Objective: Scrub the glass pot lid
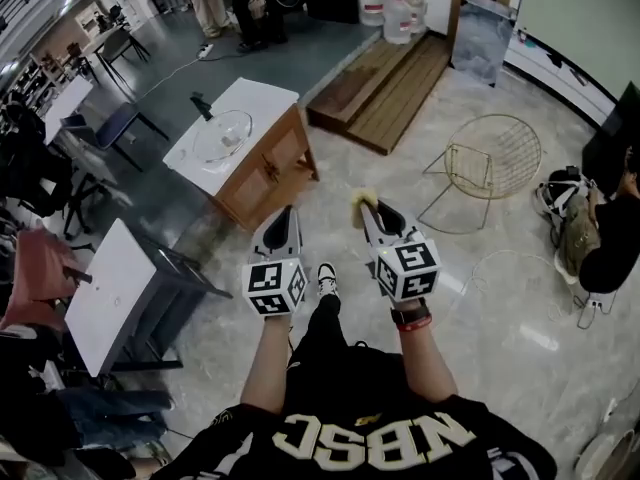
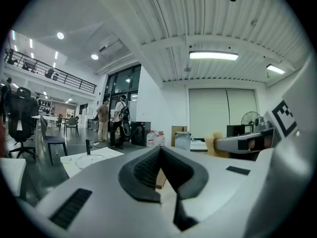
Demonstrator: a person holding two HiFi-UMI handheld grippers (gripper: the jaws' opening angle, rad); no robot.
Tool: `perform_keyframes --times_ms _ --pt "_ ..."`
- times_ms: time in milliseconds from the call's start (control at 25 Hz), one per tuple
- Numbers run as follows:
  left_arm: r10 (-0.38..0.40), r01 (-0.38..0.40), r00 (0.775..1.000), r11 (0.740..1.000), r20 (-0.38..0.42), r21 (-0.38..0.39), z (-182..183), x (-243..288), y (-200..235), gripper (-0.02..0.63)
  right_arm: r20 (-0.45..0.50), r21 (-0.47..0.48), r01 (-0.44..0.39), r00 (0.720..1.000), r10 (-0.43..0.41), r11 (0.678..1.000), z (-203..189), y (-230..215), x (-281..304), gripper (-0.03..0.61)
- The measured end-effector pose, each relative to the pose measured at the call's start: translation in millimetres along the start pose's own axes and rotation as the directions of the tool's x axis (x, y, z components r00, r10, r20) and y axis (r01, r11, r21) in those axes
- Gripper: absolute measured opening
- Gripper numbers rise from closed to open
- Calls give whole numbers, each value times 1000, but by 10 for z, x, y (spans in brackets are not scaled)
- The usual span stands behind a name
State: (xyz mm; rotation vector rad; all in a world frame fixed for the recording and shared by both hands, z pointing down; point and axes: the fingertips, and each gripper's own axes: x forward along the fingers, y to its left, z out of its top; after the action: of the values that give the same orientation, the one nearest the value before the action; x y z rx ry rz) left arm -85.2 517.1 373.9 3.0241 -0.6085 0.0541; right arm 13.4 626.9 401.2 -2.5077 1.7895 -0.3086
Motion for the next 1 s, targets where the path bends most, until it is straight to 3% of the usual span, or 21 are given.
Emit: perform_keyframes --times_ms 240,480,760,1000 --pt "-57 57 998 998 20 29 -29 566 -53 15 -15 10 27 1000 -26 1000 -9 -343 350 58" --pt "-73 73 997 997 7 15 -94 1376 175 15 -49 13 45 998 -44 999 36 -758 995 58" --pt "-57 57 998 998 -1 -21 -2 2447 914 15 -67 31 11 998 -9 999 313 -1074 2260 58" --pt "37 -37 999 999 12 -38 102 3110 1620 15 -99 -6 -76 992 75 997 547 -1103 3355 58"
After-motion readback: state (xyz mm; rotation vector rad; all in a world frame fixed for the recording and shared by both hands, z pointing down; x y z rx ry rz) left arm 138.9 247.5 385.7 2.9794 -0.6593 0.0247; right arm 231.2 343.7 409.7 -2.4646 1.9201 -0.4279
